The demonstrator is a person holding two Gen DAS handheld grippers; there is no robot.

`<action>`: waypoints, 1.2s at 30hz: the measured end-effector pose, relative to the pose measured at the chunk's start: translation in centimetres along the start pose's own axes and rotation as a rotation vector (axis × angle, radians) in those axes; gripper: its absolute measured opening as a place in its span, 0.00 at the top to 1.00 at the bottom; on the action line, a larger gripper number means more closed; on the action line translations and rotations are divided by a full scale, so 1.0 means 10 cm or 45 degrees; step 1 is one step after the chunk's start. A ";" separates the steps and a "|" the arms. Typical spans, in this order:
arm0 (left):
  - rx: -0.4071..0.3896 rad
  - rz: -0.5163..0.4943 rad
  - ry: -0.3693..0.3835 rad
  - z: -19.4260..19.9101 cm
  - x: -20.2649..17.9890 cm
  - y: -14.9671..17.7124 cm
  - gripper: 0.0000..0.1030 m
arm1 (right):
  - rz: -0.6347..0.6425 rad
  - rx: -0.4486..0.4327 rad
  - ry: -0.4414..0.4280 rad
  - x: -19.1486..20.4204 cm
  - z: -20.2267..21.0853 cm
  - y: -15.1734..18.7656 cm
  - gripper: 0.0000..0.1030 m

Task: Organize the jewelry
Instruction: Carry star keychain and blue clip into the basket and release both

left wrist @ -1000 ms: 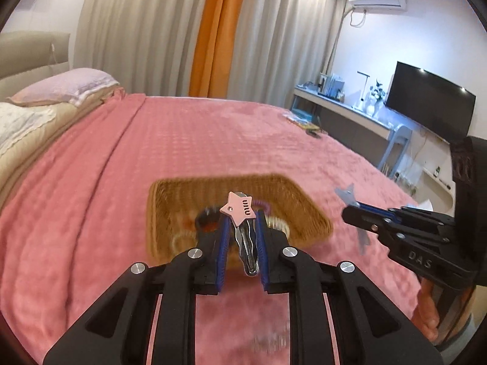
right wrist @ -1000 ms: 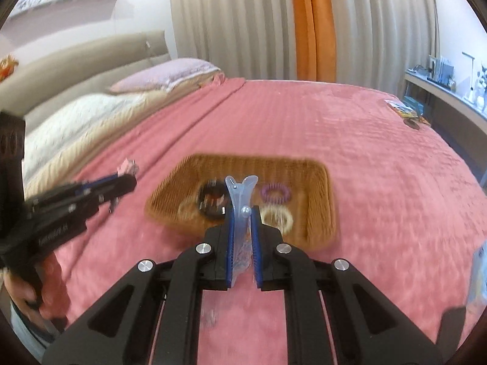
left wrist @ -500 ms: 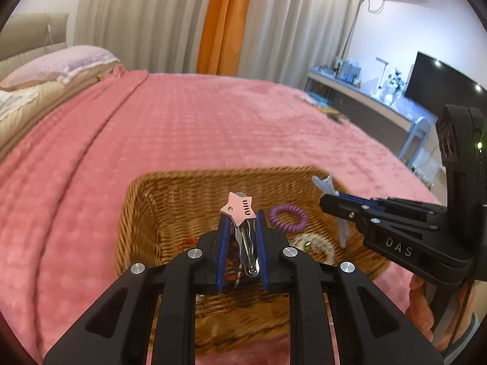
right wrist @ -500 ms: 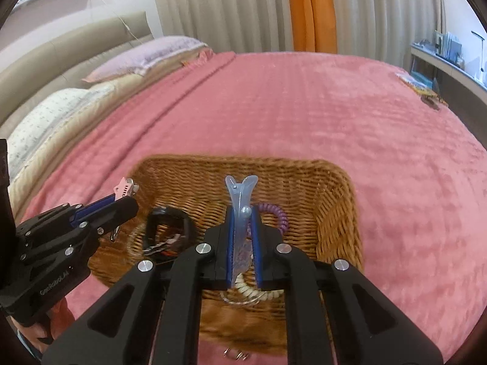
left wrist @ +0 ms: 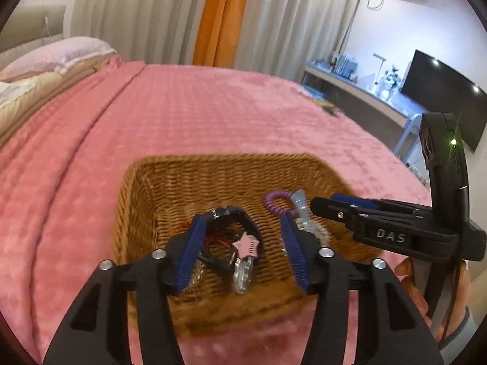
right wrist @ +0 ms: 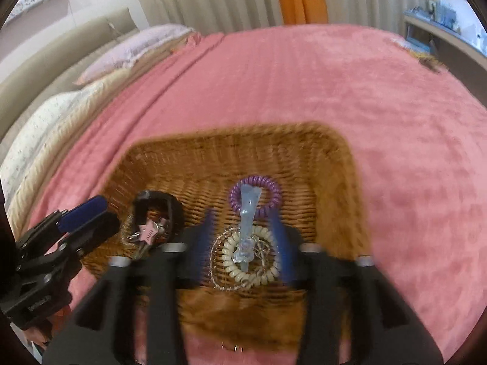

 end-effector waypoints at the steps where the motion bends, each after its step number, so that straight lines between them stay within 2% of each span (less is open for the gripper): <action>1: -0.014 0.005 0.006 0.09 -0.02 -0.01 0.42 | 0.021 -0.032 0.001 0.03 0.15 0.00 0.47; 3: -0.067 0.019 0.013 0.33 -0.04 -0.03 0.32 | 0.054 -0.081 0.002 0.10 0.42 0.03 0.47; 5: -0.126 0.031 0.019 0.60 -0.08 -0.01 0.27 | 0.067 -0.111 -0.015 0.15 0.64 0.07 0.46; 10: -0.191 0.033 0.026 1.09 -0.17 0.12 0.25 | 0.071 -0.150 -0.039 0.21 1.12 0.31 0.46; 14: -0.198 0.034 0.019 1.34 -0.21 0.37 0.25 | 0.076 -0.139 -0.038 0.23 1.23 0.55 0.46; 18: -0.150 0.023 0.010 1.33 -0.21 0.64 0.25 | 0.086 -0.103 -0.025 0.22 1.08 0.84 0.46; 24: -0.025 0.068 0.041 1.06 -0.12 1.05 0.27 | 0.139 -0.162 0.069 0.20 0.78 1.05 0.47; 27: 0.037 0.045 0.065 0.91 -0.12 1.14 0.27 | 0.115 -0.122 0.068 0.15 0.62 1.08 0.47; 33: 0.088 0.023 0.095 0.79 -0.17 1.27 0.27 | 0.111 -0.028 0.059 0.11 0.47 1.15 0.47; 36: 0.104 0.029 0.120 0.76 -0.17 1.32 0.27 | 0.116 0.028 0.094 0.11 0.38 1.19 0.47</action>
Point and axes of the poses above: each gripper's, at about its wrist camera, not at the fingertips, and z roughly against the way its jaws point, x to its left, y to its underside, the point moved 2 cm from there along -z, roughly the way its jaws point, and after that the axes turned 5 degrees about -x, right-handed, at the moved point
